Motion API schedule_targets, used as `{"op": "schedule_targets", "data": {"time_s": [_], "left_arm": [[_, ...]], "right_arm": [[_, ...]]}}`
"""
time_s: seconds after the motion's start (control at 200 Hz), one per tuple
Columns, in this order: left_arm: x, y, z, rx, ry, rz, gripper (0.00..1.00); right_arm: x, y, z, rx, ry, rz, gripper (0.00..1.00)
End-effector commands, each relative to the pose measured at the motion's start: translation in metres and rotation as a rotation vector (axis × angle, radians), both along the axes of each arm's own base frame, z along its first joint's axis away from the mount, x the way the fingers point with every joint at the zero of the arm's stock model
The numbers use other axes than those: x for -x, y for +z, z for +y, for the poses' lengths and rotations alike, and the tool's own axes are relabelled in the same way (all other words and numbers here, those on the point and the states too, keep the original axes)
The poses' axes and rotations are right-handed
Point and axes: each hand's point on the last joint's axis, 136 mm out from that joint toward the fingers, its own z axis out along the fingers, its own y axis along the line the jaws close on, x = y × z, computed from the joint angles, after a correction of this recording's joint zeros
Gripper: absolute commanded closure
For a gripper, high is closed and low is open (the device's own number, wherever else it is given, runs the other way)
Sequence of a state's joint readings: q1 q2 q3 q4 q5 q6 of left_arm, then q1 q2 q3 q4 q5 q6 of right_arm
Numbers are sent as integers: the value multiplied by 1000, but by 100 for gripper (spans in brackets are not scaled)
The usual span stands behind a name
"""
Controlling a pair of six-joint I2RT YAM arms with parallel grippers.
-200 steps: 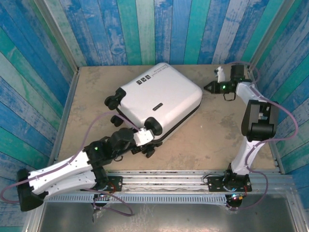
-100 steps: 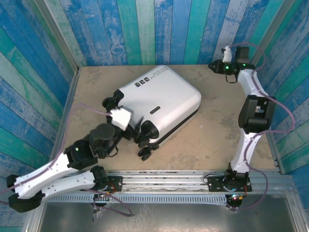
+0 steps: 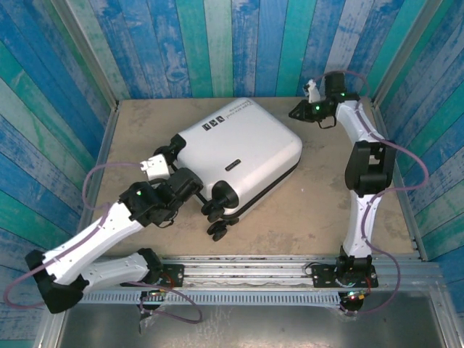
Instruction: Pack the luggage
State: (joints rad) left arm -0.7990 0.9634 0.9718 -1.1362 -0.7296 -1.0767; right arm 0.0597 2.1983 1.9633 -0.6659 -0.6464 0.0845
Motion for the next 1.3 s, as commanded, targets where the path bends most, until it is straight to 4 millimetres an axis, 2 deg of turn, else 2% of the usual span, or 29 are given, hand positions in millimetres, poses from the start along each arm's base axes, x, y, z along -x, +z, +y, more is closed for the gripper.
{"op": "schedule_targets", "data": {"time_s": [0.0, 0.155, 0.32, 0.501, 0.716, 0.796, 0.881, 0.971, 1.082, 1.177, 1.207, 1.237, 1.297], "left_arm": [[-10, -31, -13, 208, -54, 59, 47], [-53, -61, -20, 328, -140, 137, 48], [-113, -60, -44, 232, -267, 223, 48], [-178, -42, -62, 236, -336, 191, 48], [-243, -20, -65, 219, -387, 128, 45], [-262, -2, -64, 164, -419, 87, 43], [-278, 26, -57, 100, -422, 26, 38], [-286, 61, -48, 54, -410, -49, 31], [-282, 101, -33, -9, -369, -146, 18], [-260, 139, -11, -62, -292, -241, 11], [-252, 145, -4, -74, -265, -258, 9], [-240, 159, 1, -79, -249, -301, 7], [-216, 174, 10, -78, -227, -362, 6]], "right_arm": [[20, -8, 10, 27, 64, 50, 76], [42, -4, 14, 38, 105, 45, 76], [76, 1, 26, 55, 194, 37, 76], [124, 14, 51, 54, 305, -19, 75], [183, 22, 77, 96, 375, -94, 72], [201, 23, 85, 97, 379, -96, 72], [217, 24, 97, 111, 391, -122, 73], [232, 24, 110, 130, 399, -160, 74], [238, 25, 114, 142, 358, -178, 74], [237, 31, 102, 169, 278, -209, 73], [235, 32, 96, 186, 245, -228, 73], [235, 33, 91, 196, 223, -248, 72], [236, 44, 86, 188, 199, -319, 66]]}}
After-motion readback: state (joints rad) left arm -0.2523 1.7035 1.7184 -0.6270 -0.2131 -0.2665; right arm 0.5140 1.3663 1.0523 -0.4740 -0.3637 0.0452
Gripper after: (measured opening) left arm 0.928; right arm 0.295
